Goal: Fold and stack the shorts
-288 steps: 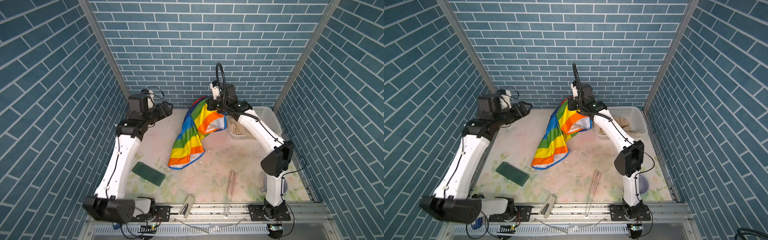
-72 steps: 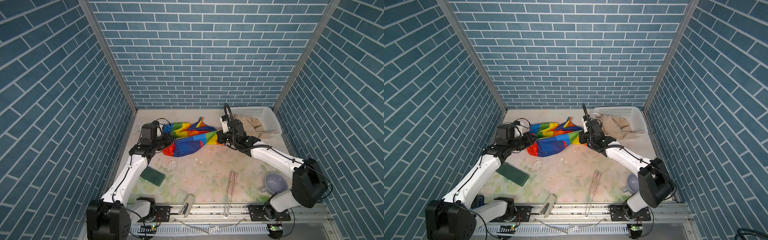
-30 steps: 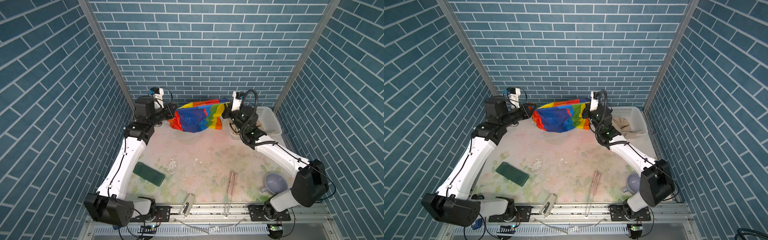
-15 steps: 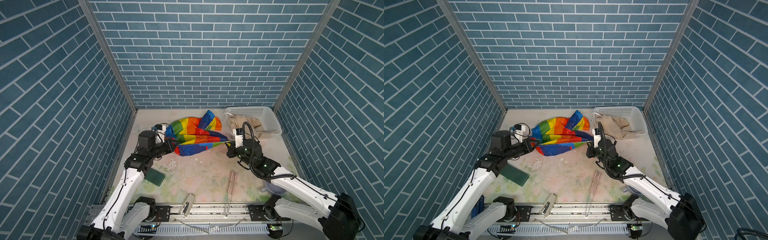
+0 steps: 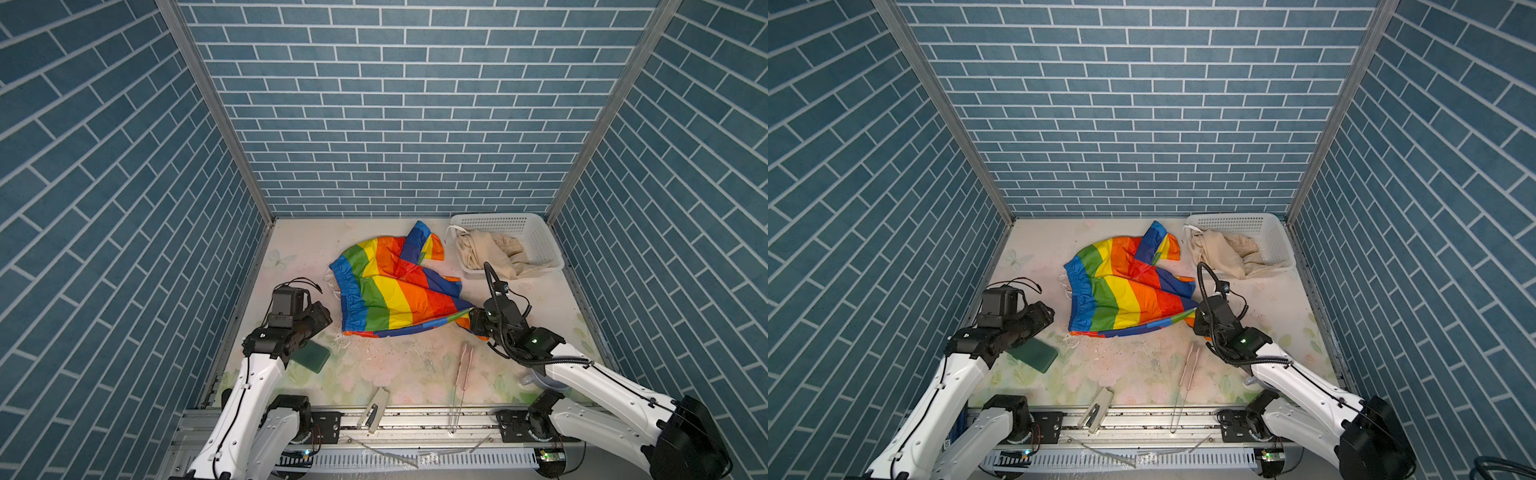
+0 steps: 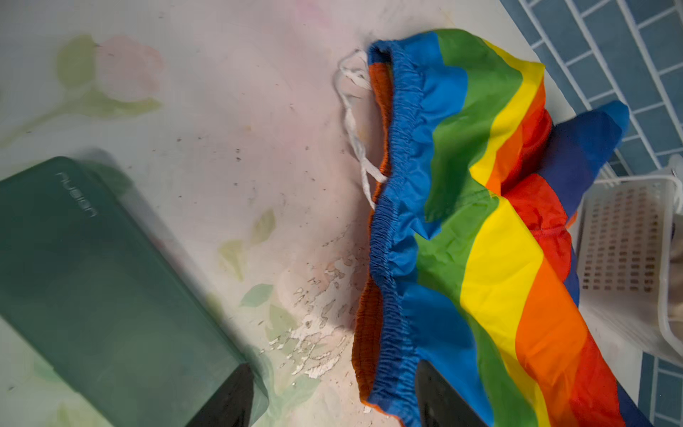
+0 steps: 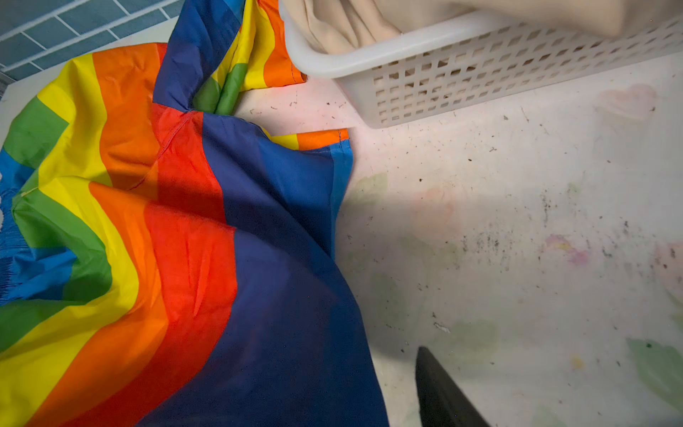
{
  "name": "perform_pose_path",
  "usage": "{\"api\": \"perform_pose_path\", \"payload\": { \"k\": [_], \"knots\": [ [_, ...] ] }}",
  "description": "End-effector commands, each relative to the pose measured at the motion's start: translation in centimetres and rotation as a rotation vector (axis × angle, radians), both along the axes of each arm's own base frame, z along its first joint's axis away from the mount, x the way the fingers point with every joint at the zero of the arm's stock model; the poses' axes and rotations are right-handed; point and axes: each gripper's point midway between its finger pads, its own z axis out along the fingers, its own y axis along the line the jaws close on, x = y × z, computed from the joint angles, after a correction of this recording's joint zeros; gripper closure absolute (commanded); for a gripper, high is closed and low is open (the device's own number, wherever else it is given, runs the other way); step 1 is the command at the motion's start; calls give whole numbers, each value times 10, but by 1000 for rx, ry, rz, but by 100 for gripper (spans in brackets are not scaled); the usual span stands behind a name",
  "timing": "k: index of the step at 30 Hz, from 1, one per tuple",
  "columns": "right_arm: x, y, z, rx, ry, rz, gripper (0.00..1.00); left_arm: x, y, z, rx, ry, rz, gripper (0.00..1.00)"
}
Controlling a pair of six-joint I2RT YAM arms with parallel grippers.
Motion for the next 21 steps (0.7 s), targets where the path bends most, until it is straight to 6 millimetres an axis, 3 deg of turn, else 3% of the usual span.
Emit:
{"api": "perform_pose_path", "payload": {
  "k": [1,6,11,12,15,21],
  "knots": [
    [3,2,25,-18,-45,30,40,-2,15,5,56,9,62,27],
    [3,4,51,-67,-78,96,37,21,6,-1,25,11,39,18],
    [2,-19,76,-123,-149,33,37,51,4,-12,16,-4,43,15],
    [3,-26,78,-142,-166,11,38,63,3,-6,12,-27,46,15],
    [6,-36,85,-182,-196,-33,38,88,-5,-13,-18,-44,32,15],
    [19,-27,91,-202,-218,-24,38,132,-20,-34,-51,-33,-14,19]
  ]
}}
